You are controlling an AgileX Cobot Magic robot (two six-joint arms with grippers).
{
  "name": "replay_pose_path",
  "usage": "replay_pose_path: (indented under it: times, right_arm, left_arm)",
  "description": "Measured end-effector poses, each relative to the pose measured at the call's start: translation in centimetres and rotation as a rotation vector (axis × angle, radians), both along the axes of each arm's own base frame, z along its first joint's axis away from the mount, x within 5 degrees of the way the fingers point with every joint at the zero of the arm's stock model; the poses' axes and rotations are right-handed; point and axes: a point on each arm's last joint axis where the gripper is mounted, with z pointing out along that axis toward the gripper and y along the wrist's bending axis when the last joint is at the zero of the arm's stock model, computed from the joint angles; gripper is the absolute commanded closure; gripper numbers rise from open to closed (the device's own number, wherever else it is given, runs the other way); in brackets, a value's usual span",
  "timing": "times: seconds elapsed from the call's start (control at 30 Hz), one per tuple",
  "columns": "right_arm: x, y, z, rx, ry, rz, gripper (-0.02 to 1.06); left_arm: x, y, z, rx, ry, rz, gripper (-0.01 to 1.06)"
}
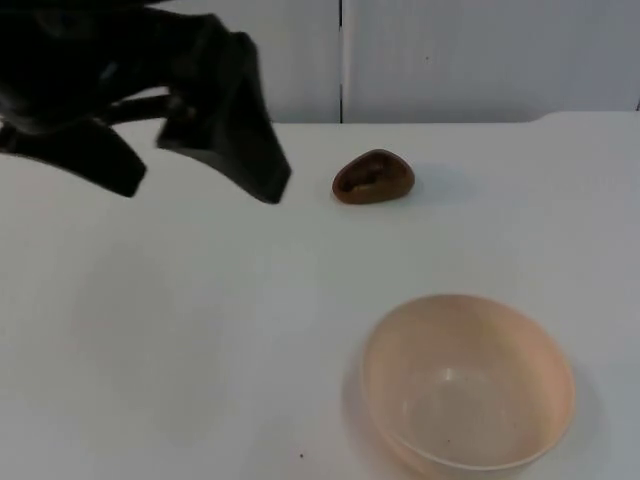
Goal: Pick up the bowl with the left hand and pour the coffee beans from the cup into the bowl with the right hand.
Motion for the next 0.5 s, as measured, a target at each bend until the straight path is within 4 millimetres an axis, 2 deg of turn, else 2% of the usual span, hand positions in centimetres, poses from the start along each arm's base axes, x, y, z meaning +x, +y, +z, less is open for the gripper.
replay_pose_path:
  times: [0.1, 0.13, 0.23, 0.5]
  right_arm:
    - [0.0, 0.0, 0.0, 0.0, 0.0, 0.0, -0.01]
    - [0.0, 0.0, 0.0, 0.0, 0.0, 0.0, -0.01]
    - [0.0, 0.0, 0.0, 0.0, 0.0, 0.0, -0.01]
    - [0.0, 0.0, 0.0, 0.0, 0.0, 0.0, -0.01]
  left_arm:
    - [1.8, -1.4, -1.1, 0.016, 0.042, 0.023, 0.05]
    - [1.8, -1.4, -1.1, 0.016, 0.042, 0.023, 0.05]
    - [3.1, -2.1, -2.7, 0.032, 0.077, 0.039, 0.05]
    - [4.0, -3.3, -5.9, 0.077, 0.154, 0.031, 0.05]
